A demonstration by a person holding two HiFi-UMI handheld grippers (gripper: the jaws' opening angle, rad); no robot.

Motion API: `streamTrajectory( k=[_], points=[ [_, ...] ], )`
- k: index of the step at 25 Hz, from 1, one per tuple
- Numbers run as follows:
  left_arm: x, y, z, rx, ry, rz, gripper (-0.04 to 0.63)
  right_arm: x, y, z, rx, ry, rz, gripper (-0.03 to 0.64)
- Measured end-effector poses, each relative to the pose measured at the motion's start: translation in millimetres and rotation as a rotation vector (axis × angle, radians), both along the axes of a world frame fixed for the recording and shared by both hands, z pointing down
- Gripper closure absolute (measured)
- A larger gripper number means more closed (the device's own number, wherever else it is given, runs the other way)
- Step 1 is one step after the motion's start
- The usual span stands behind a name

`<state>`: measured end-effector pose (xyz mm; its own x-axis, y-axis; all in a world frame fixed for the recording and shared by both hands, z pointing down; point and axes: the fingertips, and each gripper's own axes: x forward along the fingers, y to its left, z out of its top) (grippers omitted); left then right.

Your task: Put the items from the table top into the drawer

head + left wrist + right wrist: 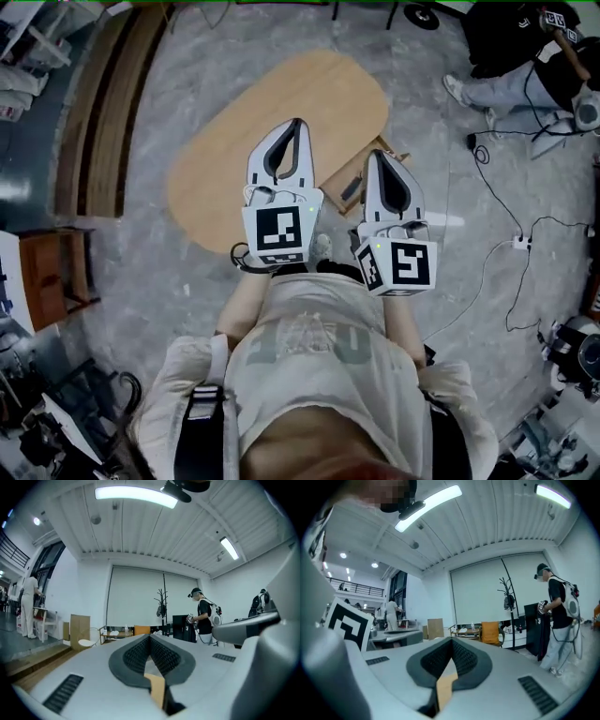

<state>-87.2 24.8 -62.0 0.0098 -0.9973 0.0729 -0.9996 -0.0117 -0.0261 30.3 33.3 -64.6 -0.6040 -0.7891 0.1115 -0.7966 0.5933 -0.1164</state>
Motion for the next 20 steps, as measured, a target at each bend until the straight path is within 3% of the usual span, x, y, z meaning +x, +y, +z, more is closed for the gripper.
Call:
streamTrajectory(
  k=[5, 13, 20],
  points=[
    [-26.6, 13.5, -58.0, 0.095, -0.03, -0.074, 0.588, -22.4, 14.3, -39.7, 0.064, 0.033, -0.08, 0.612],
    [-32.8, 50.6, -72.7, 0.093, -0.029, -0.147, 0.588, -24.3, 31.8, -57.8, 0.13, 0.023, -0.107, 0.612],
    [-19.6, 58.5, -80.9, 0.104, -0.044, -0.131, 0.588, -22.1, 30.9, -61.5, 0.143, 0.021, -0.104, 0.612]
  ],
)
